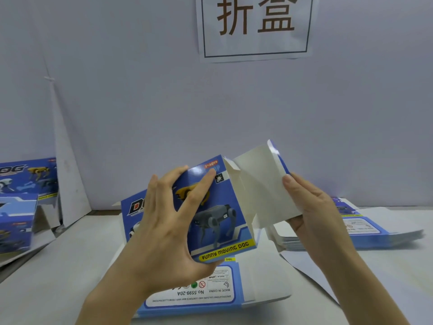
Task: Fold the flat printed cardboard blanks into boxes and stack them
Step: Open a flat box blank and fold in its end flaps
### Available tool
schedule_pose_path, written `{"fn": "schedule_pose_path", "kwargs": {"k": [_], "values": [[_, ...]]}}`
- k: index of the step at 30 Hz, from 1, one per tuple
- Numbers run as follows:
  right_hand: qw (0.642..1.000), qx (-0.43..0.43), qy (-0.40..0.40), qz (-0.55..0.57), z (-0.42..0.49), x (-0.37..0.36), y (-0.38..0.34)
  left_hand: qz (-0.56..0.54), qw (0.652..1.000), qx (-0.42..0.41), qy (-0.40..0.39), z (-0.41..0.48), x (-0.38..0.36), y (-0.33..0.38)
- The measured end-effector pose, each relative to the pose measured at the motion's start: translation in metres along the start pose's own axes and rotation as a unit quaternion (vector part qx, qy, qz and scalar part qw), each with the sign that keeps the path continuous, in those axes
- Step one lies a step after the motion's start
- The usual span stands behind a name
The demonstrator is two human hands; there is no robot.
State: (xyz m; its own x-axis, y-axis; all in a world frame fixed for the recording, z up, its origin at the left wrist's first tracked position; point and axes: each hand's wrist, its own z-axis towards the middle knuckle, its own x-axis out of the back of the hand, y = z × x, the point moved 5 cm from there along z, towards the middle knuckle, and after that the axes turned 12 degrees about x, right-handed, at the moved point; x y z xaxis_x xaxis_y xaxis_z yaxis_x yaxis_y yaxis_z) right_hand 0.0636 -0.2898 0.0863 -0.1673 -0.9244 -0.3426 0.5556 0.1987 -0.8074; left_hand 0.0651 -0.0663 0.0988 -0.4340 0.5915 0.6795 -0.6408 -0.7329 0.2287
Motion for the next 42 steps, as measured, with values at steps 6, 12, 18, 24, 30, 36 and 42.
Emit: {"fn": "schedule_pose_path", "kwargs": {"k": [6, 12, 18, 24, 30, 36, 42], "values": [[0.998, -0.036, -0.013, -0.057, 0.002, 0.011, -0.006, 0.005, 0.998, -0.003, -0.063, -0.003, -0.009, -0.001], [0.997, -0.022, 0.024, -0.069, 0.003, 0.015, -0.002, 0.06, 0.998, -0.024, -0.002, -0.001, -0.006, 0.004], [0.998, -0.045, -0.045, -0.029, 0.002, 0.008, -0.005, 0.059, 0.998, -0.02, -0.006, 0.0, -0.006, 0.002], [0.997, -0.042, -0.04, -0.043, 0.002, 0.008, -0.003, 0.046, 0.999, -0.018, -0.002, 0.002, -0.002, 0.001], [0.987, -0.03, -0.151, 0.05, -0.005, -0.008, -0.011, 0.035, 0.999, -0.009, 0.0, 0.001, -0.001, 0.001], [0.97, 0.111, -0.194, -0.096, -0.023, -0.044, -0.012, 0.072, 0.997, -0.025, 0.018, 0.001, -0.007, 0.012], [0.961, 0.149, -0.198, -0.121, -0.03, -0.055, -0.008, 0.067, 0.997, -0.02, 0.031, 0.001, -0.006, 0.013]]}}
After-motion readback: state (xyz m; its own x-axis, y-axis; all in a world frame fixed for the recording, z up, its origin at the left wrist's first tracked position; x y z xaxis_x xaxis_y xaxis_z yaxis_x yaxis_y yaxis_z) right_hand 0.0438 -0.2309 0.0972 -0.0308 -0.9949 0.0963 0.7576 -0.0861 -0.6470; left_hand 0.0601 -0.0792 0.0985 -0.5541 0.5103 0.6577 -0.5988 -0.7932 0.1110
